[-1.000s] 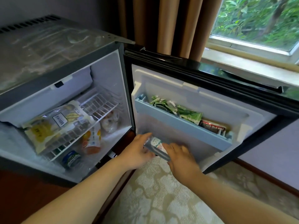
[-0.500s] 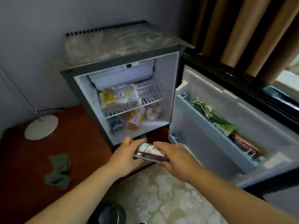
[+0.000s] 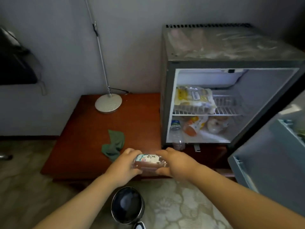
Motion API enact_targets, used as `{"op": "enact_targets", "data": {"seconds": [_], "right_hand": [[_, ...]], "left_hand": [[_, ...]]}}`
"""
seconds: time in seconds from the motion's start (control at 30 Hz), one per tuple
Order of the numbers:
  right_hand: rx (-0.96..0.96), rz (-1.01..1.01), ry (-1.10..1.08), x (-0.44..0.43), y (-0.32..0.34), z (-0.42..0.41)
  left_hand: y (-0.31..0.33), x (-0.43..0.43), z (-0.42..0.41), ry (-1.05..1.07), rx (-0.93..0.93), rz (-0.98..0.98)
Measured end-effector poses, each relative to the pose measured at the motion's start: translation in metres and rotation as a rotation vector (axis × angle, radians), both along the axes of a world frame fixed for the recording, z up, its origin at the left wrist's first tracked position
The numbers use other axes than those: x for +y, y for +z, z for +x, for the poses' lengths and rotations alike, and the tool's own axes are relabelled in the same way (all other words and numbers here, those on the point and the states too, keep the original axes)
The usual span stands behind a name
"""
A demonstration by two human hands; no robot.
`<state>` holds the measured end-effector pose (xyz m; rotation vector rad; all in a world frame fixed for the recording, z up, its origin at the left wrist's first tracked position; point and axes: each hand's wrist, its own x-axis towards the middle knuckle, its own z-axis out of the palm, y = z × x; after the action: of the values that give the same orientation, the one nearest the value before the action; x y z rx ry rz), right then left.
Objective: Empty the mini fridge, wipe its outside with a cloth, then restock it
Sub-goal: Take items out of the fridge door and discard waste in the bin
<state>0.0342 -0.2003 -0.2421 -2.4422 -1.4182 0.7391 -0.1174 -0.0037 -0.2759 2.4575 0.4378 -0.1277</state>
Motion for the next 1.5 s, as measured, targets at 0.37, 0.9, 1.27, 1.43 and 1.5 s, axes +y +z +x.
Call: {"op": "enact_targets", "data": {"seconds": [0.37,0.9,1.27,1.43,1.5], "right_hand": [[-0.028,0.143,-0.195,0.139,-0.015,0.015],[0.152,0.145,-0.312,0.176,-0.041,0.004],[0.122,0.177,-0.599,0.061,-0.028,0.027],[0.017,0.197,-0.834,0.016,-0.052,0.055],[0.006,0.161,-0.899,0.006,-0.063,0.064]], "left_hand": [[-0.071,0.099,0.032,0.115,0.044,-0.125],[-0.070,0.142,0.039,0.050,0.094,-0.137],[0.029,0.111,0.073,-0.192,-0.146,0.037],[0.033,0.065,0.104,-0.334,-0.151,0.100],[0.026,0.048,0.115,-0.346,-0.119,0.103]]}}
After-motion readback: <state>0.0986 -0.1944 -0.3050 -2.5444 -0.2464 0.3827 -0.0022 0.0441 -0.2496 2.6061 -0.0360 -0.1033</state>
